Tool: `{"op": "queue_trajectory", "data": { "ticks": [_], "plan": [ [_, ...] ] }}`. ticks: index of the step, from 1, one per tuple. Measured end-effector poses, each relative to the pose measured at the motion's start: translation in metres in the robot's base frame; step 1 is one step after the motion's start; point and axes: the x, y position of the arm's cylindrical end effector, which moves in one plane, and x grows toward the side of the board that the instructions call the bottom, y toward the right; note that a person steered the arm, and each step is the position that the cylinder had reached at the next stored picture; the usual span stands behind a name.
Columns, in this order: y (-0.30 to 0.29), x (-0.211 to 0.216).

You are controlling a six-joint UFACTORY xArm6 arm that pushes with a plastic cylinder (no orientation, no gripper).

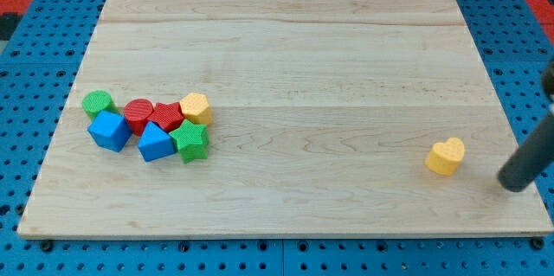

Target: Move your arm to the blue cube

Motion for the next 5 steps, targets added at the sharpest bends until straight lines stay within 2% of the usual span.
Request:
{"op": "queue_trajectory", "data": {
  "ticks": [1, 4, 5],
  "plan": [
    [0.034, 0.000],
    [0.042, 0.002],
    [0.063, 0.009]
  ]
}}
